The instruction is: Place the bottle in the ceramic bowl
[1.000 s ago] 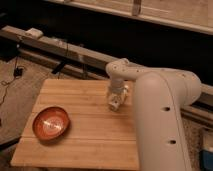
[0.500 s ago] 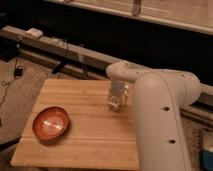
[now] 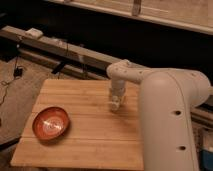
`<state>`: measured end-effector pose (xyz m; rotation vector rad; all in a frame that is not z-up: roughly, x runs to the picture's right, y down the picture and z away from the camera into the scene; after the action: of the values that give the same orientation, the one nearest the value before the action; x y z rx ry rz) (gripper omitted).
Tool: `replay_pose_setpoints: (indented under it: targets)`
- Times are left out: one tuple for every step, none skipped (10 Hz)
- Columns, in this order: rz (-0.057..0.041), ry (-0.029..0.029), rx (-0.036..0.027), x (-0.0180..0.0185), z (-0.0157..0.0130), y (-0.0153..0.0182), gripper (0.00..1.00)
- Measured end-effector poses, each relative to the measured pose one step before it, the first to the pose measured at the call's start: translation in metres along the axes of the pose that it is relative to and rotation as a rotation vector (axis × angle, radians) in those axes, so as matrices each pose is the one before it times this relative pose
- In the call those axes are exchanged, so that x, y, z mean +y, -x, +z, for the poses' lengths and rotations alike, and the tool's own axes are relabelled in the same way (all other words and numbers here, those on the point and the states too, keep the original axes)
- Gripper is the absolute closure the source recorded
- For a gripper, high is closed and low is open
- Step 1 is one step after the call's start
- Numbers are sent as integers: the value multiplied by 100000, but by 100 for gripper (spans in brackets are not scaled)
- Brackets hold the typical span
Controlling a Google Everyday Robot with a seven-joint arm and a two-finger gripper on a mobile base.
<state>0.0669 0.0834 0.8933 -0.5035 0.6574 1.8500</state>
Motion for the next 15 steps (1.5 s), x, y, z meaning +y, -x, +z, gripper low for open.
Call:
replay_pose_setpoints:
  targets:
    - [-2032, 189, -183, 266, -520, -445, 100]
    - [-3860, -445, 46, 402, -713, -957, 100]
    - [-4848, -260, -107, 1052, -666, -1251, 100]
    - [-6151, -4, 238, 1626, -758, -1771, 100]
    - [-4672, 20, -104, 1146, -576, -1282, 100]
    - [-6649, -331, -162, 1521, -806, -1765, 100]
    - [-5817, -203, 20, 1689, -462, -1362, 100]
    - [-5032, 312, 77, 1748, -333, -1094, 100]
    - [-6597, 384, 141, 2237, -404, -1340, 100]
    - [-7271, 135, 11, 2237, -402, -1191, 100]
    - [-5314, 54, 23, 1684, -153, -573, 100]
    - [-8259, 1005, 268, 2953, -191, -544, 100]
    - [-7019, 248, 100, 2144, -132, -155, 100]
    - [-7453, 176, 26, 1945, -116, 6, 100]
    - [-5585, 195, 204, 1352, -33, 82, 100]
